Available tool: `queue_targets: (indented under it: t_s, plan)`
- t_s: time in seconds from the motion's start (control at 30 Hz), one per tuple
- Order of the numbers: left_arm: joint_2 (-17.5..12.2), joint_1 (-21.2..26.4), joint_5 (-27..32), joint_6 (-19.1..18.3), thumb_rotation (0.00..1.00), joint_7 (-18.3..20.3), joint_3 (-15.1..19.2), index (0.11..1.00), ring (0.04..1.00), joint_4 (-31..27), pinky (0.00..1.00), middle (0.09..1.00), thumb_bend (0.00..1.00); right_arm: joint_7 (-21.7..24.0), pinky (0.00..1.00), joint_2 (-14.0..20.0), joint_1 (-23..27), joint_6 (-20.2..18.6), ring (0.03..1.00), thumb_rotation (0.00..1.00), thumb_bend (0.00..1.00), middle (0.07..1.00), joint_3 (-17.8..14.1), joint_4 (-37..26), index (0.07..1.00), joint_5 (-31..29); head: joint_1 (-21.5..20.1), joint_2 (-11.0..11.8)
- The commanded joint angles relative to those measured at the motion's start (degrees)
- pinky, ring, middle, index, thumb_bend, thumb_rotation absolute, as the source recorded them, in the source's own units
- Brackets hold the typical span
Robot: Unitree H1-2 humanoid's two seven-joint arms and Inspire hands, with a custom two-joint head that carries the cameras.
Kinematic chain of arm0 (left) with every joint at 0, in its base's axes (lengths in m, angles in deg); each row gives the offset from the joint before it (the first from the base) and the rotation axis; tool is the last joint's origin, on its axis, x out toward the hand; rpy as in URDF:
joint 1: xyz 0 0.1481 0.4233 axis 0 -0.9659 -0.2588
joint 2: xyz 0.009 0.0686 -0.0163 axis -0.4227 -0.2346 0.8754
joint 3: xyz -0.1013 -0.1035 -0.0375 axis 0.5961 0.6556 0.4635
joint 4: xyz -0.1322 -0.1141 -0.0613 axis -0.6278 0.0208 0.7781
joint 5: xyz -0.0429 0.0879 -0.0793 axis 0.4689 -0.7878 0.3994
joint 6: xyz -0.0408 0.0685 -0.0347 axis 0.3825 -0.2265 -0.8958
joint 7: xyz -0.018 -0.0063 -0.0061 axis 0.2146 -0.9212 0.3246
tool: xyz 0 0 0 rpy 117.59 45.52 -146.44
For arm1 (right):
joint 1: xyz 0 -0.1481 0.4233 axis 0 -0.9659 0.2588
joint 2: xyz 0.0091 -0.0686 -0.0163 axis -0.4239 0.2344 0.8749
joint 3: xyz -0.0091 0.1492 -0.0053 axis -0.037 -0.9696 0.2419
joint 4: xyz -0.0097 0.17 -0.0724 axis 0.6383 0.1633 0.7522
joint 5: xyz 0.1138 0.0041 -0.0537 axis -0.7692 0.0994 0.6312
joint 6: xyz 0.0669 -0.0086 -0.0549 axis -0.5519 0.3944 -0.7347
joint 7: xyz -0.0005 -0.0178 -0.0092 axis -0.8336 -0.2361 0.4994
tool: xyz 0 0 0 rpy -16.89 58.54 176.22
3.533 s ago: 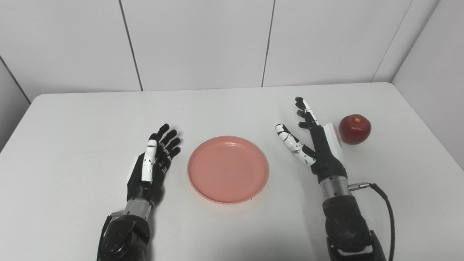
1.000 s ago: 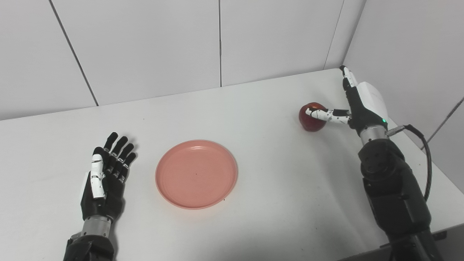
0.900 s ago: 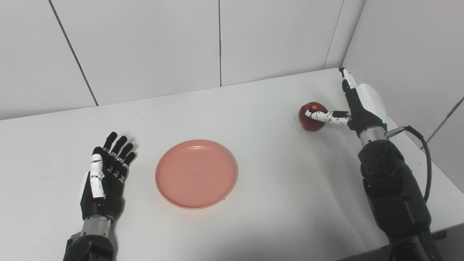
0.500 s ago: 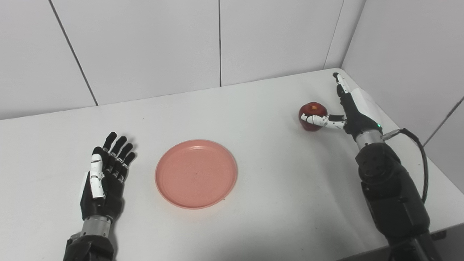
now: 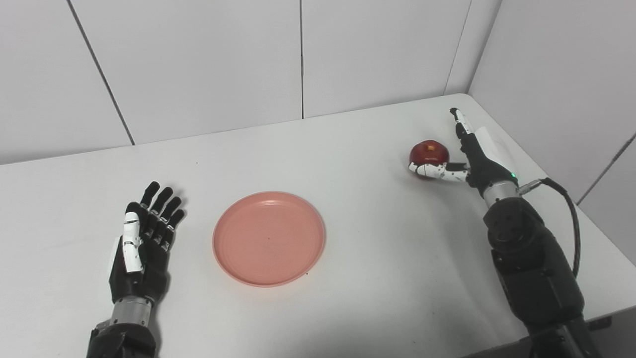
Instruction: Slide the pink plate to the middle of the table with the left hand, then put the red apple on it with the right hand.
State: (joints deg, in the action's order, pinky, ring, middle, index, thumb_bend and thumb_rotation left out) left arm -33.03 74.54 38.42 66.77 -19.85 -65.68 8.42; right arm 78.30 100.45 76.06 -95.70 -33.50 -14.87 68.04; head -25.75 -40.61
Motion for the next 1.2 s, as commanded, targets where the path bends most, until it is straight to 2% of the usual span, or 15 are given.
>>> queue_targets:
  t_s: [0.0,0.33,0.6,1.17]
  plan:
    - [-0.1,-1.0,-0.2,-2.0,1.0,-0.9,0.0,0.897,0.904,0.3,0.92,0.911,0.39,-1.5,0.8,1.2,2.7,0.0,0.944,0.49,1.0,1.0,-0.2,-0.4,1.0,0.3,0.0,-0.1]
    - [-0.3,-1.1,-0.3,-2.0,1.0,-0.8,-0.2,0.895,0.904,0.3,0.92,0.91,0.4,-1.6,0.8,1.4,3.6,0.0,0.939,0.47,1.0,1.0,0.2,1.7,1.0,0.2,0.0,-0.3]
    - [-0.4,-1.2,-0.3,-2.0,1.0,-0.6,-0.3,0.899,0.906,0.1,0.92,0.913,0.39,-4.8,0.81,1.8,4.0,1.8,0.927,0.45,1.0,0.984,0.6,4.2,1.0,-1.3,0.2,-0.5]
    - [-0.5,-1.5,-0.3,-2.4,1.0,-0.7,-0.6,0.898,0.909,-0.5,0.93,0.915,0.39,-5.8,0.82,2.9,5.5,0.4,0.922,0.44,1.0,0.966,2.5,6.7,1.0,-2.0,0.0,-0.8]
